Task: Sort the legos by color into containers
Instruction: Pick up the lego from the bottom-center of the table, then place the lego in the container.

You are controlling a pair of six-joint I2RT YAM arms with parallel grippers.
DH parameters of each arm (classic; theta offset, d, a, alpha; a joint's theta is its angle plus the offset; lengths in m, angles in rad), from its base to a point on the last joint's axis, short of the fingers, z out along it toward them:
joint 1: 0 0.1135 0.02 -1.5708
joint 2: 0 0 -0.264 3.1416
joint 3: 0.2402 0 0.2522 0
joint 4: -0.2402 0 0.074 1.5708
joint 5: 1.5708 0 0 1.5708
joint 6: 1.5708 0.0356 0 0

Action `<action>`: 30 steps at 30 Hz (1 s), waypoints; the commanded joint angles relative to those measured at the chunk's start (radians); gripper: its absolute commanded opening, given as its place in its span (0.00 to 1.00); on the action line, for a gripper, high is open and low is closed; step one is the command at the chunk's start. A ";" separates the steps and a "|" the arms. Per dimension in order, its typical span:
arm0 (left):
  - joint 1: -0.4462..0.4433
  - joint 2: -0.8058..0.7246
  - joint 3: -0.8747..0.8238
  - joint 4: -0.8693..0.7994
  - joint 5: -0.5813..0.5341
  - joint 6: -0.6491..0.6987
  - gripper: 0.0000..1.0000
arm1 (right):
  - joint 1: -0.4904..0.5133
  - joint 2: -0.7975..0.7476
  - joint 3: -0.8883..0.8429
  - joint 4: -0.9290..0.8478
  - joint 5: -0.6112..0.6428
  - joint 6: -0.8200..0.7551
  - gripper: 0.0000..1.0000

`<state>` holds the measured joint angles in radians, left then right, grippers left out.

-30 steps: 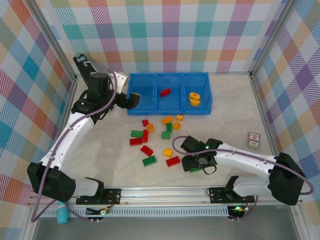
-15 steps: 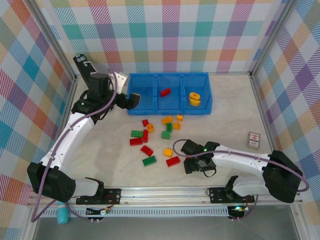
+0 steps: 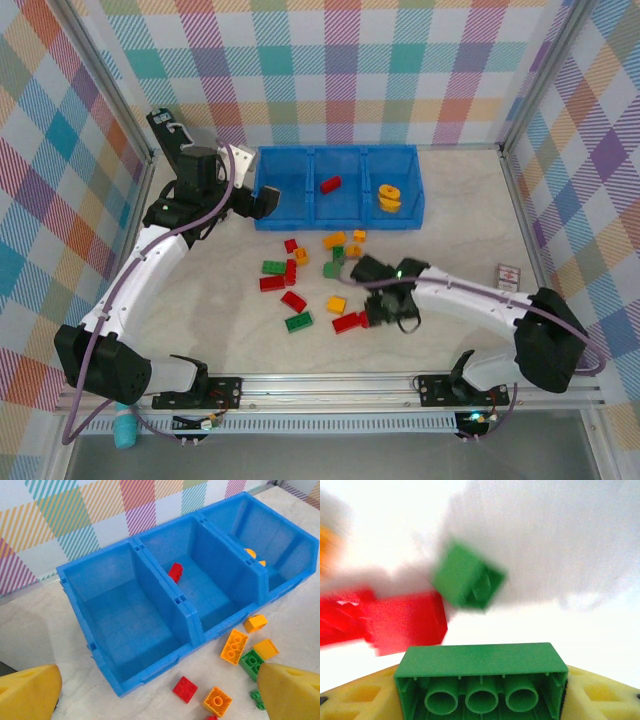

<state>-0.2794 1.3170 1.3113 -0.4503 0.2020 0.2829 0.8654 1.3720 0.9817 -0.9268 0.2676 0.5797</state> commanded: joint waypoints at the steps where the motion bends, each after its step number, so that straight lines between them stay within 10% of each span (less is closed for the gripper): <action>1: -0.007 -0.047 0.013 -0.027 -0.036 0.033 1.00 | -0.089 0.015 0.221 -0.050 0.076 -0.249 0.51; 19: -0.006 -0.175 -0.039 0.001 -0.141 0.108 1.00 | -0.239 0.849 1.289 0.372 -0.118 -0.828 0.51; 30: -0.006 -0.179 -0.049 -0.005 -0.146 0.119 1.00 | -0.209 1.122 1.477 0.475 -0.291 -0.979 0.51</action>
<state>-0.2794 1.1606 1.2739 -0.4572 0.0582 0.3878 0.6350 2.4722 2.4245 -0.5098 0.0574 -0.3283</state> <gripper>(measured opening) 0.998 0.618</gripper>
